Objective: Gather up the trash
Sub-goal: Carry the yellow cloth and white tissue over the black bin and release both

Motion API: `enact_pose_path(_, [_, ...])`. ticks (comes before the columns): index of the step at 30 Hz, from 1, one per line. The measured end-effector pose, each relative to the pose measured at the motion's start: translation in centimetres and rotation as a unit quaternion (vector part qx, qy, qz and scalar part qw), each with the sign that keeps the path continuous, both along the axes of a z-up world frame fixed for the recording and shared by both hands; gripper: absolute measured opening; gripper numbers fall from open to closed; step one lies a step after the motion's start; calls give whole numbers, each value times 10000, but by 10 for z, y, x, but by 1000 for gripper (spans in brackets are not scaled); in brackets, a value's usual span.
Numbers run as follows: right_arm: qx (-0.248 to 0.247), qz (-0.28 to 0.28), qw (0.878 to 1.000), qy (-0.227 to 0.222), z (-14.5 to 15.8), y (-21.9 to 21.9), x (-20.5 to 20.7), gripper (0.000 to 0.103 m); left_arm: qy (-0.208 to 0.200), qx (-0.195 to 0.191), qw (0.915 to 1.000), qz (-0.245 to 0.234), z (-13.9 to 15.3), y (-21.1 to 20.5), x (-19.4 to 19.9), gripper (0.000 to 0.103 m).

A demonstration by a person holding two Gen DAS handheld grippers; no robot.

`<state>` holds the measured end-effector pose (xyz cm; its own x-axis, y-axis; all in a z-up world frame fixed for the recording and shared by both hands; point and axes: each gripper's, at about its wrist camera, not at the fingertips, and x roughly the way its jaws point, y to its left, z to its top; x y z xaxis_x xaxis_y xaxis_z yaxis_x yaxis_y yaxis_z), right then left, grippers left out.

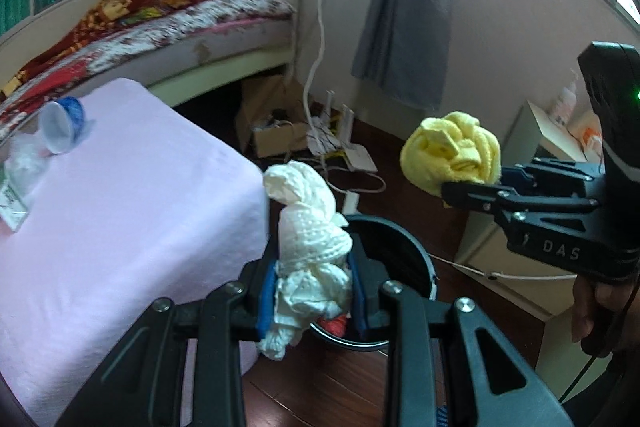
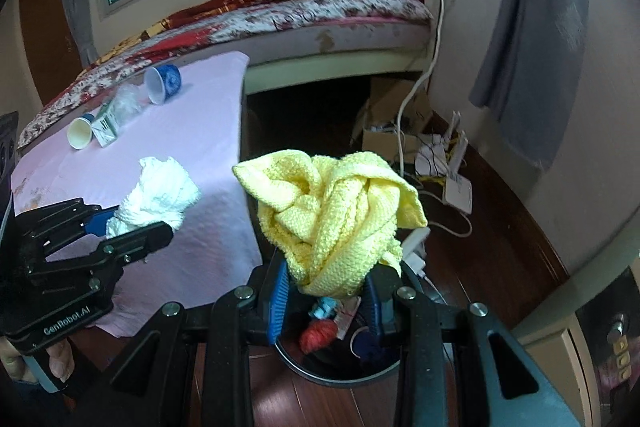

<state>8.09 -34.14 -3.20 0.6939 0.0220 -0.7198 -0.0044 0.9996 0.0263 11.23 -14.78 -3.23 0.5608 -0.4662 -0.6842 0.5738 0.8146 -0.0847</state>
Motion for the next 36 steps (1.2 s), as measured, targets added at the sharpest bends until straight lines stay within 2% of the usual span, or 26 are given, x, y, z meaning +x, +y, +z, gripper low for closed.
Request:
enact_pose_path(5, [55, -105, 9996, 272, -25, -19, -3, 35, 315, 18, 9993, -203, -23, -18, 2, 32])
enact_pose_path(10, [166, -288, 9965, 770, -74, -45, -3, 35, 589, 97, 9975, -386, -45, -35, 8, 32])
enact_pose_path(13, [185, -342, 9946, 959, -93, -52, -3, 35, 749, 192, 9956, -532, -60, -46, 9, 32])
enact_pose_path(19, [116, -2, 9941, 1074, -120, -45, 2, 35, 1091, 360, 9912, -664, -89, -58, 17, 33])
enact_pose_path(25, [83, 185, 9896, 1421, -157, -41, 14, 36, 1389, 338, 9866, -789, -107, -58, 27, 33])
enact_pose_path(29, [113, 262, 9879, 1522, -167, -37, 27, 36, 1520, 445, 9834, -889, -122, -66, 30, 35])
enact_pose_path(30, [109, 309, 9872, 1559, -169, -35, 32, 36, 1632, 419, 9813, -936, -126, -68, 31, 37])
enact_pose_path(31, [55, 347, 9861, 1624, -172, -34, 37, 38, 1678, 398, 9805, -937, -128, -68, 32, 46])
enact_pose_path(32, [-127, 386, 9846, 1703, -176, -31, 39, 52, 1703, 480, 9810, -793, -131, -67, 33, 71])
enact_pose_path(33, [-446, 337, 9816, 1825, -182, -30, 42, 64, 1699, 502, 9819, -665, -132, -64, 35, 83])
enact_pose_path(34, [-688, 253, 9802, 1842, -185, -30, 41, 84, 1684, 448, 9830, -572, -132, -59, 35, 96])
enact_pose_path(36, [-648, 140, 9811, 1820, -186, -36, 39, 89, 1622, 532, 9844, -427, -131, -51, 36, 98])
